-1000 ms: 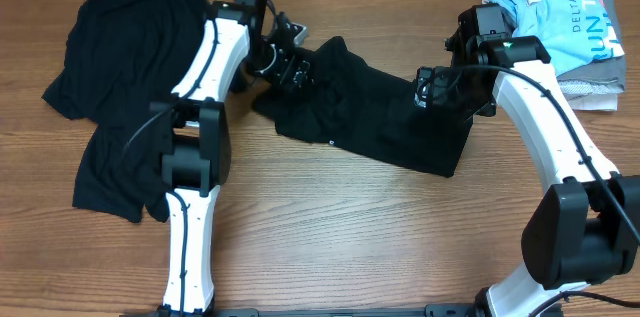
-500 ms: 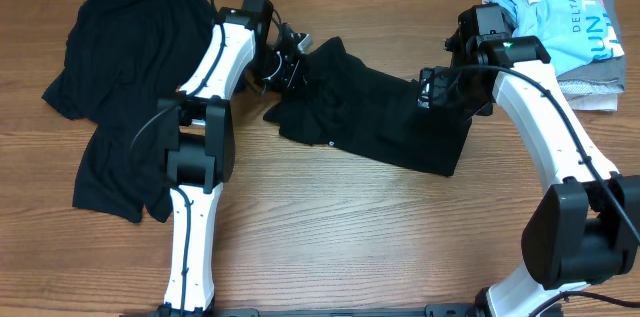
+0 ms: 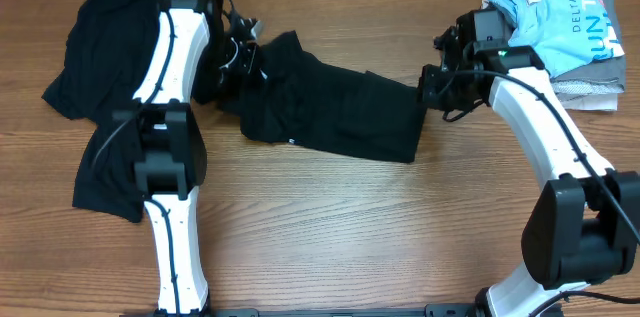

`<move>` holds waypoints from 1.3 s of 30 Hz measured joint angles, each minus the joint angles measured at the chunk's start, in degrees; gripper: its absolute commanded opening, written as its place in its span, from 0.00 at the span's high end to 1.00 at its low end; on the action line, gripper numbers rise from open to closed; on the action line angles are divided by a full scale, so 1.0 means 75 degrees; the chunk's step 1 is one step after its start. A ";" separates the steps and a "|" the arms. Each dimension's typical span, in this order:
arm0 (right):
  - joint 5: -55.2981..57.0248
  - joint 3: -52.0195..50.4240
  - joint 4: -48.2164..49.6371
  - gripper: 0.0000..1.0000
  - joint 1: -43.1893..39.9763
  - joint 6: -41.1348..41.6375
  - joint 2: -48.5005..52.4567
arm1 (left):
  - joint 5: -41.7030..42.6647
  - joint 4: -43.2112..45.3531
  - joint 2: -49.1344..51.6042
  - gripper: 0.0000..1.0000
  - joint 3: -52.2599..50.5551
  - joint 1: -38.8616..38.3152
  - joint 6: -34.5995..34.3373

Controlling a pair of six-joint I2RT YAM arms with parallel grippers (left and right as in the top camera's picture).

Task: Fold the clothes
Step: 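Lift the left end and fold it toward the right gripper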

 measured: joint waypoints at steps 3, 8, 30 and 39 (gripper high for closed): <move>-0.0647 -0.0332 0.0332 0.96 0.0000 0.0087 0.0224 | -0.0163 -0.0099 -0.0303 0.96 0.0047 -0.0172 -0.0015; -0.1274 -0.0612 0.0399 0.96 0.0000 0.0323 0.0863 | -0.0367 -0.0166 -0.0507 0.96 0.0058 -0.0466 -0.0035; -0.1667 -0.0618 0.0740 0.96 -0.0032 0.0749 0.1457 | -0.0673 0.0790 -0.1271 0.96 0.0055 -0.3348 -0.0638; -0.1877 -0.0125 0.0731 0.96 -0.0370 0.0985 0.0787 | -0.1134 0.1078 -0.1271 0.96 0.0055 -0.3730 -0.1017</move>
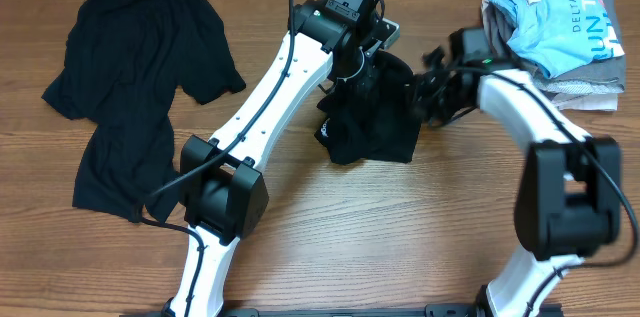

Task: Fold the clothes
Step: 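Lift the left end and fold it toward the right gripper, then release the left gripper and raise the left arm away from the bundle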

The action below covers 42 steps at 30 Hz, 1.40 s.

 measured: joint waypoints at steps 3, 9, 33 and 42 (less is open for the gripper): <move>-0.0032 0.0475 -0.0175 0.96 -0.0530 0.0160 -0.0691 | -0.0038 0.0038 0.0000 0.96 0.0000 0.0000 -0.0064; -0.0055 0.0863 -0.0353 0.92 -0.1900 0.0297 -0.1996 | -0.0017 0.0271 0.0000 0.96 0.0000 -0.0023 -0.0117; -0.0172 0.0866 -0.1309 0.40 -0.2667 -0.0236 -0.2119 | 0.0213 0.0784 -0.0006 0.00 0.0583 -0.0064 -0.0664; 0.0254 0.0866 -0.1320 0.32 -0.1513 -0.1049 -0.1766 | 0.0254 0.0341 -0.0527 0.00 0.1405 0.2500 -0.1037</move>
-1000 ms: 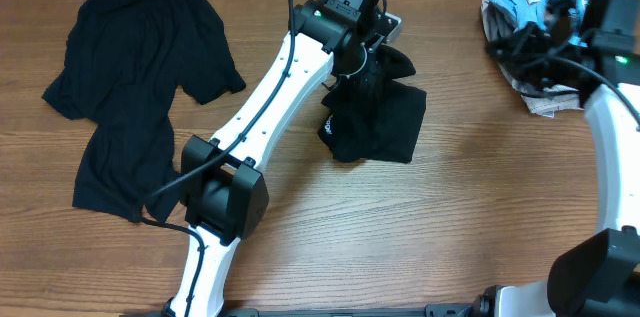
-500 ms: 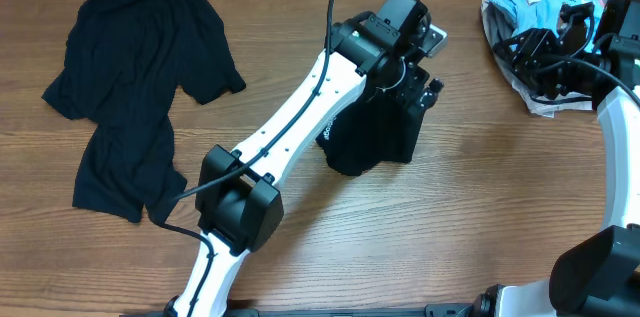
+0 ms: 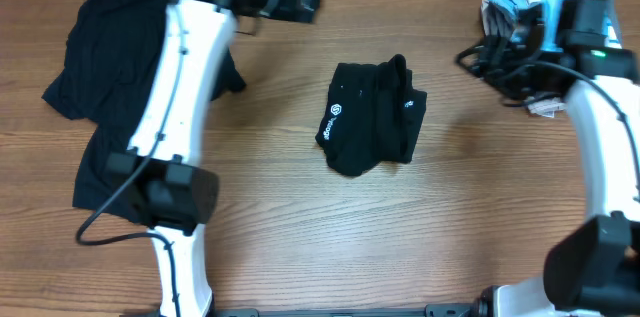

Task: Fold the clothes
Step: 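Release the left gripper and raise the left arm away from the bundle, then grasp the folded black shirt bundle's right edge with the right gripper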

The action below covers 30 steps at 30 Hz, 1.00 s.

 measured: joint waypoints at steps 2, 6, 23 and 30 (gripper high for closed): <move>0.0277 0.0000 0.0015 0.32 0.0527 -0.0143 0.0289 | 0.0029 -0.0149 -0.0079 0.00 0.0032 0.0309 -0.0041; 0.0641 0.0000 0.0187 0.38 0.1384 -0.0283 0.0991 | 0.0076 -0.0478 -0.0093 0.00 0.0038 0.0498 -0.0047; 0.1585 -0.0012 0.0280 0.76 0.1903 -0.0405 0.1693 | 0.0067 -0.0729 -0.0093 0.00 0.0041 0.0487 -0.0038; 0.1279 -0.0012 0.0192 0.57 0.1903 -0.0536 0.1976 | -0.0026 -0.0787 -0.0093 0.00 0.0041 0.0487 -0.0015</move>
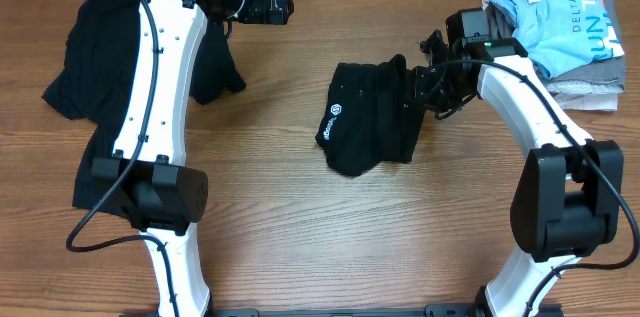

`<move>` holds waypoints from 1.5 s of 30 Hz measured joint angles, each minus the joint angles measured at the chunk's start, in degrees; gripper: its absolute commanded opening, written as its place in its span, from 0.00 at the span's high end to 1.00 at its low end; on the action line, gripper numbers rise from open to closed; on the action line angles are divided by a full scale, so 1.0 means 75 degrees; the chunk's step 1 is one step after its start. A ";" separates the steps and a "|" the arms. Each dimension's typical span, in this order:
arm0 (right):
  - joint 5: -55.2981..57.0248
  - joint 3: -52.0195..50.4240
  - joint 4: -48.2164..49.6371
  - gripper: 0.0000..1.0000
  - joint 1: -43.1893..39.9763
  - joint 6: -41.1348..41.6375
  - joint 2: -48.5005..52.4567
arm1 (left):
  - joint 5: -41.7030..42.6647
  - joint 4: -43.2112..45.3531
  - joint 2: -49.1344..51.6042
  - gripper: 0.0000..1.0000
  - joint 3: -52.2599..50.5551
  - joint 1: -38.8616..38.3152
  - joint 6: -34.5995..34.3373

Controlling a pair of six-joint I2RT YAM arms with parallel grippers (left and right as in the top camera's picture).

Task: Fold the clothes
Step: 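Grasp the folded black shirt bundle's right edge with the right gripper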

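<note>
A black garment (368,117), folded into a compact bundle with a small white logo, lies in the middle of the table. My right gripper (420,82) is at the bundle's right edge, touching or just over the cloth; how its jaws stand is hidden by the black fabric. My left gripper (284,1) hovers near the table's far edge, well left of the bundle, fingers apart and holding nothing. A crumpled heap of black clothes (105,47) sprawls at the far left, partly under the left arm.
A folded stack stands at the back right corner: a light blue printed shirt (555,17) on top of a grey garment (585,89). Bare wooden table (400,237) lies in front of the bundle.
My right gripper has moved from beside the folded stack to the right edge of the black bundle. The left gripper has shifted only slightly at the far edge. The bundle lies unchanged.
Both grippers first held the black garment stretched out across the table, one at each end. Then the left end was over the right end, doubling it. After that both grippers were away from the folded bundle, and now the right one is back at its edge.
</note>
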 measured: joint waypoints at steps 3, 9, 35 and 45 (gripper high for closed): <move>-0.0125 -0.0003 0.0026 0.40 -0.0003 -0.0052 0.0000 | -0.0020 -0.0003 0.0000 0.00 -0.0003 0.0000 0.0003; -0.0242 0.0006 0.0050 0.39 -0.0187 -0.0087 0.0003 | -0.0105 0.0000 0.0000 0.00 -0.0003 0.0000 0.0003; -0.0801 -0.0003 0.0137 0.41 0.0070 -0.0679 0.0003 | -0.0312 -0.0015 0.0000 0.00 0.0000 0.0000 0.0003; -0.1128 0.0181 -0.0073 0.38 -0.0236 -0.0833 0.0003 | -0.0315 -0.0058 0.0000 0.00 -0.0003 0.0000 0.0003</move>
